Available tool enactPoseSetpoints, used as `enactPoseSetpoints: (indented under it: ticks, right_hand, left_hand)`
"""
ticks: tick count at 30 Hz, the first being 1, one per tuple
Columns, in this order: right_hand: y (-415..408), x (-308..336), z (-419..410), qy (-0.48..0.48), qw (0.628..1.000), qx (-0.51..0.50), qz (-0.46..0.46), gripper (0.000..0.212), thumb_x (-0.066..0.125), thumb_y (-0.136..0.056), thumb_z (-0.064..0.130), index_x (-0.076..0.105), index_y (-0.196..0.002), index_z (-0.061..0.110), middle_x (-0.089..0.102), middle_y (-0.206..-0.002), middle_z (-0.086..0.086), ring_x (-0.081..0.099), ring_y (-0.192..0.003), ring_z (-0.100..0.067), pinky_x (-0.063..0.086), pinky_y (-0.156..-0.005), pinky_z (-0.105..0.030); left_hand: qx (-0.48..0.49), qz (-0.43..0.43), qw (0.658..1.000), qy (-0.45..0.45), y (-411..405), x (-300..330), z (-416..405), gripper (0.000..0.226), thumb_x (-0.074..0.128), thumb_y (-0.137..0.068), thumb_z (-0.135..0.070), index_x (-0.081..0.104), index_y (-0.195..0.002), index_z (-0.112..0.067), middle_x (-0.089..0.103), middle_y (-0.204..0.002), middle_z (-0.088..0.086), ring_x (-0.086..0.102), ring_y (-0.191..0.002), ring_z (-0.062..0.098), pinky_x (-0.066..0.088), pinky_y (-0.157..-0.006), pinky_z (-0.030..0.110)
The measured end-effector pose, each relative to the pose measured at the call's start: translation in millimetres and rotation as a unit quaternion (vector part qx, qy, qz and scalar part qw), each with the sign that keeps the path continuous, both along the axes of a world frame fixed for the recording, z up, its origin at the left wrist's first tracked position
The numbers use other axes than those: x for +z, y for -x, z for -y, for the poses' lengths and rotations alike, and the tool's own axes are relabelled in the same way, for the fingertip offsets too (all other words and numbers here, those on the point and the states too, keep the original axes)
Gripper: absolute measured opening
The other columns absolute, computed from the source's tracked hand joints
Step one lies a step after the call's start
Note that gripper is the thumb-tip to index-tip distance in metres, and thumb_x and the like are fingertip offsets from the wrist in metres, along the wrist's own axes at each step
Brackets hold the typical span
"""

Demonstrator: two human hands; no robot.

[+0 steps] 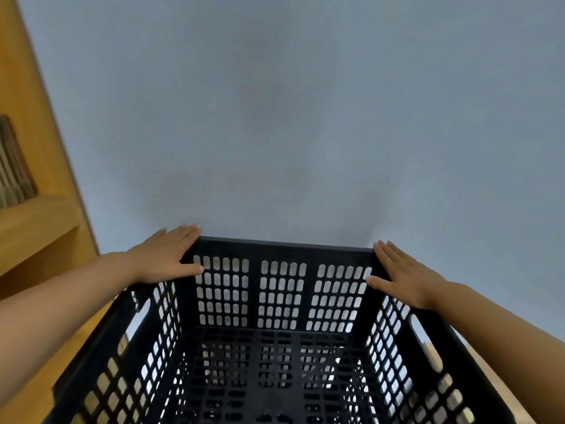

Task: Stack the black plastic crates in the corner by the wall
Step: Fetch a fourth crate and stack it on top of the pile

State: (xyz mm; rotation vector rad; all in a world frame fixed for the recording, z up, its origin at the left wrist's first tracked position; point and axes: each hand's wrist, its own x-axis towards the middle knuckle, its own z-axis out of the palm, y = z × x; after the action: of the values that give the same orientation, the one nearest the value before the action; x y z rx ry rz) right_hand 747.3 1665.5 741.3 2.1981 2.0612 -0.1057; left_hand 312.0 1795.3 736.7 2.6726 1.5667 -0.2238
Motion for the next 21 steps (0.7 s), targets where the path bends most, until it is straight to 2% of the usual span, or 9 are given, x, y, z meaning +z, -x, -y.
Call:
enactPoseSetpoints:
  ticks: [2,4,7,9,12,16,21]
  right_hand:
    - [1.1,3.6,-1.7,0.013,1.0,-0.002,0.024,0.127,-0.013,-0.045,0.091,-0.015,-0.149,0.017,-0.015,-0.159,0.0,-0.015,-0.145,-0.013,-0.005,-0.119,-0.038]
    - [9.4,7.7,-7.3,0.018,0.998,0.001,0.058,0.128,-0.017,-0.042,0.089,-0.015,-0.149,0.019,-0.016,-0.159,-0.001,-0.016,-0.145,-0.014,-0.01,-0.117,-0.045]
    - [41.8,11.6,-23.9,-0.01,0.996,0.055,0.074,0.114,-0.01,-0.051,0.084,-0.014,-0.149,0.025,-0.017,-0.158,-0.002,-0.017,-0.145,-0.019,-0.01,-0.115,-0.049]
    - [67.5,6.0,-38.1,-0.021,0.994,0.095,0.057,0.106,-0.002,-0.06,0.085,-0.014,-0.149,0.029,-0.017,-0.158,-0.002,-0.016,-0.145,-0.02,-0.008,-0.115,-0.05]
    - [89.9,-10.7,-50.6,-0.022,0.993,0.102,0.047,0.091,0.023,-0.081,0.078,-0.015,-0.148,0.031,-0.016,-0.159,-0.003,-0.015,-0.146,-0.024,-0.008,-0.116,-0.054]
    - [90.2,-26.6,-49.5,-0.063,0.992,0.097,0.058,0.093,0.033,-0.082,0.073,-0.017,-0.148,0.031,-0.013,-0.16,-0.004,-0.015,-0.146,-0.027,-0.01,-0.114,-0.057]
    - [92.3,-14.8,-42.5,-0.046,0.995,0.083,0.027,0.09,0.041,-0.085,0.065,-0.013,-0.149,0.032,-0.009,-0.16,-0.004,-0.01,-0.147,-0.027,-0.008,-0.115,-0.055]
  left_hand:
    - [-0.01,-0.034,0.999,-0.016,-5.4,2.4,3.7,0.134,-0.014,-0.036,-0.095,-0.016,-0.148,-0.022,-0.017,-0.158,0.0,-0.017,-0.144,0.012,-0.011,-0.115,0.04]
    - [-0.041,-0.054,0.997,-0.036,-23.1,4.6,8.9,0.122,-0.01,-0.045,-0.091,-0.018,-0.147,-0.024,-0.02,-0.156,-0.001,-0.023,-0.138,0.009,-0.015,-0.113,0.042]
    - [-0.107,-0.046,0.992,-0.053,-72.5,6.6,16.5,0.106,0.016,-0.067,-0.086,-0.019,-0.146,-0.025,-0.022,-0.156,0.0,-0.022,-0.141,0.013,-0.014,-0.115,0.046]
    - [-0.141,-0.036,0.988,-0.058,-108.4,2.1,21.9,0.097,0.032,-0.082,-0.074,-0.02,-0.146,-0.025,-0.024,-0.155,0.0,-0.02,-0.143,0.016,-0.01,-0.116,0.053]
    - [-0.136,-0.033,0.988,-0.06,-139.8,-13.4,24.3,0.098,0.039,-0.084,-0.067,-0.022,-0.145,-0.022,-0.028,-0.155,0.0,-0.024,-0.143,0.02,-0.012,-0.112,0.06]
    - [-0.125,-0.045,0.987,-0.086,-143.7,-23.7,25.3,0.105,0.046,-0.08,-0.066,-0.023,-0.145,-0.021,-0.029,-0.155,0.001,-0.023,-0.143,0.024,-0.009,-0.111,0.065]
    - [-0.111,-0.051,0.991,-0.064,-142.6,-11.7,34.0,0.1,0.045,-0.083,-0.063,-0.02,-0.147,-0.022,-0.024,-0.156,0.001,-0.021,-0.144,0.022,-0.009,-0.113,0.061]
